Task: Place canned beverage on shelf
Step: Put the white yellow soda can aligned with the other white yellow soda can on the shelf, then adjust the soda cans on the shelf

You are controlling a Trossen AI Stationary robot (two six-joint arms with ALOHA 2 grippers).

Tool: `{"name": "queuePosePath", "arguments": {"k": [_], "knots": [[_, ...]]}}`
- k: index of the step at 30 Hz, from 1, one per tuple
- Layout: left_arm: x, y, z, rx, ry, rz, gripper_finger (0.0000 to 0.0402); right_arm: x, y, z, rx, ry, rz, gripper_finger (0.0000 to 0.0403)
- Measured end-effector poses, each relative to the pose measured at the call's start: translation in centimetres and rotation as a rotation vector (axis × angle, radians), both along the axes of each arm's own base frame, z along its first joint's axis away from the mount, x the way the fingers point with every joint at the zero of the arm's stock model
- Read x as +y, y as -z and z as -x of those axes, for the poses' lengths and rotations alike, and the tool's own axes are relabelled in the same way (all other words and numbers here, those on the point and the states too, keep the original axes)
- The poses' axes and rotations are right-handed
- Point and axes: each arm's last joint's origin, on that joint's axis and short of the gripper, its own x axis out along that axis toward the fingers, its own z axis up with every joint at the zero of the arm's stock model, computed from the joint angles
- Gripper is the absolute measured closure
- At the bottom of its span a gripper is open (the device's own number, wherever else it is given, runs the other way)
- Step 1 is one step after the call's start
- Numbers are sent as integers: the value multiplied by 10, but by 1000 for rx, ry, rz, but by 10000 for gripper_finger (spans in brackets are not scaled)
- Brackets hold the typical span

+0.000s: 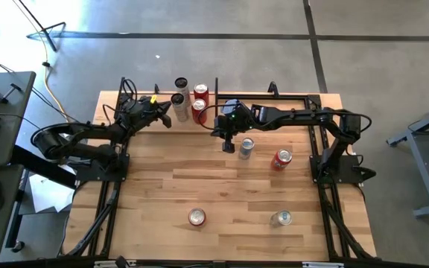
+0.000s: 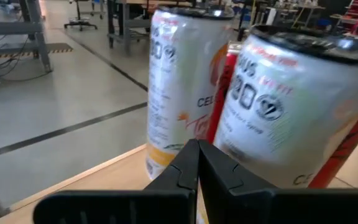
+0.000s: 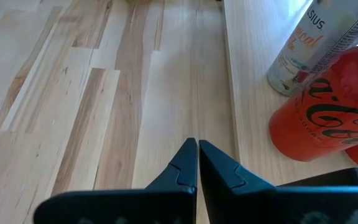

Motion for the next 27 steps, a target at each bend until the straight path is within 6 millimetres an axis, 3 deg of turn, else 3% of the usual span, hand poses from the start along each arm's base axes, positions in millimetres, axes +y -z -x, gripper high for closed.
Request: {"name": "queuePosePath", "arguments": {"k": [18, 27], "knots": [[8, -1, -21, 25, 44, 7, 401, 0, 0, 0, 4, 2, -3, 403], [5, -9, -13, 82, 5, -3, 401, 0, 1, 1, 11, 2, -5, 403]]}}
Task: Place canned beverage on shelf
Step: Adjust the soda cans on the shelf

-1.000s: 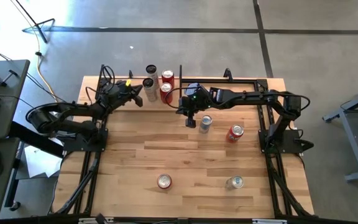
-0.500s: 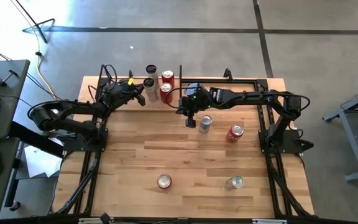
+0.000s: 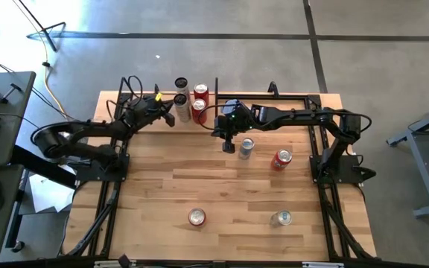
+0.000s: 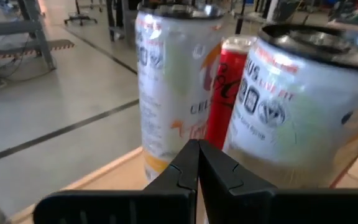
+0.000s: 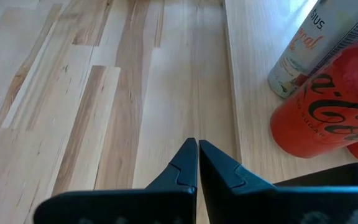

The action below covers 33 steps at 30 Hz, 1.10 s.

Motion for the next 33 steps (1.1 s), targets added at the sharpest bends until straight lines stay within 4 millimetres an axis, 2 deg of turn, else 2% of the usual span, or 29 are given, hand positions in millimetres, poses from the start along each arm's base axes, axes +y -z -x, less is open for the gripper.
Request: {"name": "queuePosePath", "arguments": {"k": [11, 16, 27, 33], "knots": [[-22, 0, 10, 25, 60, 33, 401, 8, -3, -5, -39, 21, 17, 403], [-30, 6, 14, -18, 118, 13, 401, 4, -16, -13, -69, 87, 55, 403], [-38, 8, 11, -26, 370, -1, 401, -9, -19, -47, 12, 162, 59, 403], [-41, 10, 8, -14, 396, -2, 401, -22, -20, -71, 66, 285, 140, 403]]}}
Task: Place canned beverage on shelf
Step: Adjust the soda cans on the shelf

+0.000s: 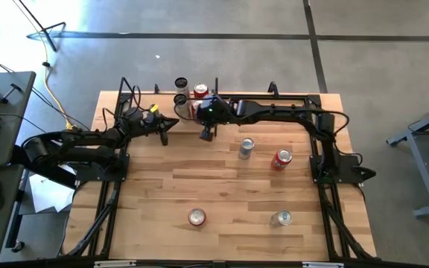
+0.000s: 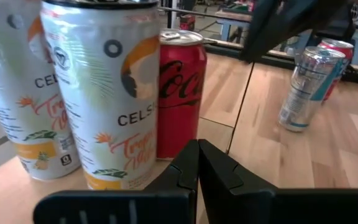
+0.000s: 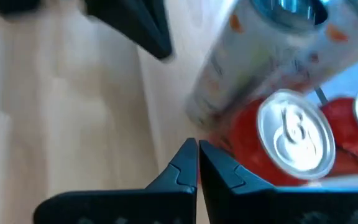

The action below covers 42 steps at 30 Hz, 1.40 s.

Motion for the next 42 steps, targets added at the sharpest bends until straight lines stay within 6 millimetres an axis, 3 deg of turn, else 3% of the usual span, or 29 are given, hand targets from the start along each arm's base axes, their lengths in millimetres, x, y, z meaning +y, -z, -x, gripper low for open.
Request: {"name": "queuePosePath", "arguments": {"k": [8, 14, 29, 33, 39, 42], "knots": [[-1, 0, 0, -1, -4, 1, 401, -11, 6, -27, 94, 30, -2, 403], [-1, 0, -1, -3, -1, 5, 401, -14, 4, -40, 52, 82, -6, 403], [-1, 0, -1, -7, -3, 15, 401, -25, 7, -34, 93, 165, 11, 403], [-2, -1, -2, -24, -1, 29, 401, -20, 4, -34, 112, 104, 42, 403], [-11, -1, -8, -18, 42, 24, 401, -4, -24, -27, 55, -60, -33, 403], [-13, 1, -10, 4, -22, 13, 401, -4, -23, -27, 48, -96, -56, 403]]}}
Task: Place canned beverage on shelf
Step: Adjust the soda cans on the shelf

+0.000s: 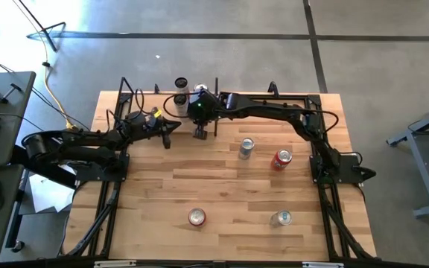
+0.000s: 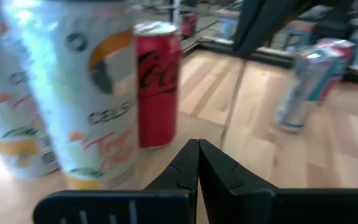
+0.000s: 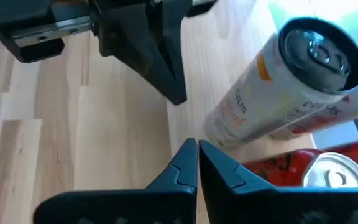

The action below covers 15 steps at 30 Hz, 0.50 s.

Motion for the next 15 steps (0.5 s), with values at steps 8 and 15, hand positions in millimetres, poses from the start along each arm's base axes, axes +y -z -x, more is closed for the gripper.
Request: {"name": "queuePosePath", "arguments": {"k": [8, 15], "knots": [[8, 1, -8, 36, -98, 3, 401, -1, 23, -4, -41, -17, 9, 403], [17, 5, -14, 45, -140, -18, 401, 6, 24, -4, -47, -52, 21, 403]]}}
